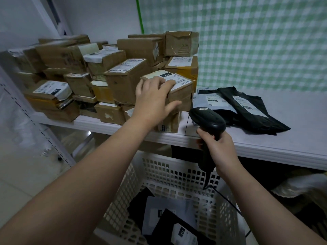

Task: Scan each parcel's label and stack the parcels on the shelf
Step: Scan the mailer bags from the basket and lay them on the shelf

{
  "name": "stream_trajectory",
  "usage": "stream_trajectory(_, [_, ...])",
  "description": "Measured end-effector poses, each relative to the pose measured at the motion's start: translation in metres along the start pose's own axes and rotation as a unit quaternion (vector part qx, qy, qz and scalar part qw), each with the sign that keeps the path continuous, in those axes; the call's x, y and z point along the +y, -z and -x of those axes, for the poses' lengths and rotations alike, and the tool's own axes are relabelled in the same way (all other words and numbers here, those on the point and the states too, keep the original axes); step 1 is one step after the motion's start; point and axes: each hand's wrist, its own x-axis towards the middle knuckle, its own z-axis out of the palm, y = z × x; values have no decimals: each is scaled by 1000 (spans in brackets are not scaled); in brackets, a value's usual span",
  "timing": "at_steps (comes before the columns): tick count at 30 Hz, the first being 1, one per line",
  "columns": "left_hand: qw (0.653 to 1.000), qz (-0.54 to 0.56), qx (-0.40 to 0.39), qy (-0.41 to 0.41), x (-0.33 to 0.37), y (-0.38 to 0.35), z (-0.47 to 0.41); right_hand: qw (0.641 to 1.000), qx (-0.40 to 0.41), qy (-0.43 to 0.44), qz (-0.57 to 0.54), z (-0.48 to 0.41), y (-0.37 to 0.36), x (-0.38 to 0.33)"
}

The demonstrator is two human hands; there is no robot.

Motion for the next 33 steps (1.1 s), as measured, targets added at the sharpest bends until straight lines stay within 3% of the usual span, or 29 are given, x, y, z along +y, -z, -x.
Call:
stream_trajectory(5, [994,-111,-12,14,7,-1,-9,1000,8,-1,-5,0,2,-1])
stream_trajectory(11, [999,-41,-28,-16,5,1,-14,1000,11,-2,-17,1,5,-4])
stream_trajectory(24, [996,-93,-15,6,12,-7,-27,1000,1,5,7,4,13,-7])
stream_trajectory(27, [998,-60,22,2,15,-8,-7,1000,0,6,26,5,17,-9])
stream_trajectory(30, [995,53,89,-15,15,-29,49,992,-44,0,120,8,22,2])
stream_trajectory(33, [992,124,27,-3,15,-73,130,964,-91,-45,247,16,28,34])
